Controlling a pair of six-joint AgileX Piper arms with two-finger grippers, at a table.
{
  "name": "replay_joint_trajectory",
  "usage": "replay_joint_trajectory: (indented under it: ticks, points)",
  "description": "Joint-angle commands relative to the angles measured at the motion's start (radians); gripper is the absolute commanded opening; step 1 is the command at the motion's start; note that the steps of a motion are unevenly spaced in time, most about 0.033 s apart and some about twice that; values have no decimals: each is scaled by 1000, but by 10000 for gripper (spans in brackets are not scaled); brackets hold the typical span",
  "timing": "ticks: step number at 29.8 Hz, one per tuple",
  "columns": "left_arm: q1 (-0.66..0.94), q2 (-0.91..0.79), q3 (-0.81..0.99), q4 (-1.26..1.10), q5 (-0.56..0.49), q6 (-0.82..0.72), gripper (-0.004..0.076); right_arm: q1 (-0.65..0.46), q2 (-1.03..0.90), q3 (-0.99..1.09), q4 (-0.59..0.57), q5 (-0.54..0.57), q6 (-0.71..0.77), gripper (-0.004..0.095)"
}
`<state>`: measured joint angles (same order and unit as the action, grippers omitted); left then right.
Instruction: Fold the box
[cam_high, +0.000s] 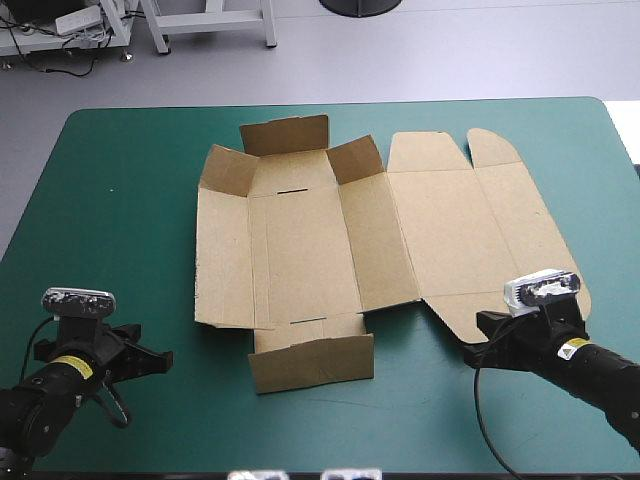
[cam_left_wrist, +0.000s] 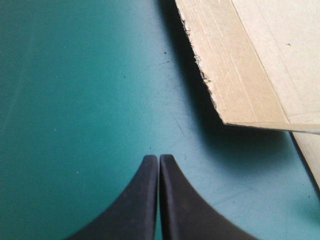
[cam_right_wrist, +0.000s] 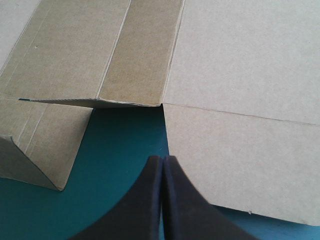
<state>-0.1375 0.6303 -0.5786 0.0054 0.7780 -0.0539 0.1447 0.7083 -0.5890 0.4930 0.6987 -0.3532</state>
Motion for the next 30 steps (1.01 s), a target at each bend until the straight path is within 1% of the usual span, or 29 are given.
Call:
replay_joint_trajectory:
  ticks: [1, 6, 10, 14, 21, 24, 26, 30]
  points:
    - [2, 5, -37, 1, -75, 1, -6, 2, 1, -36, 25, -49, -1, -24]
    - [2, 25, -39, -43, -63, -14, -6, 2, 1, -36, 25, -56, 5, -24]
    - [4, 100, -75, -92, -56, -6, -5, 2, 13, -40, 25, -63, 25, -24]
    - [4, 201, -170, -134, -41, 4, -4, 2, 36, -45, 28, -58, 25, -24]
    - [5, 412, -368, -301, 46, 118, 15, 2, 42, -45, 26, -52, 25, -24]
    - [16, 496, -449, -407, 139, 202, 15, 2, 42, -45, 26, -52, 25, -24]
    - [60, 550, -488, -537, 212, 292, 15, 2, 42, -45, 26, -52, 25, -24]
    - [218, 604, -500, -795, 299, 444, 15, 2, 42, -45, 26, -45, 25, -24]
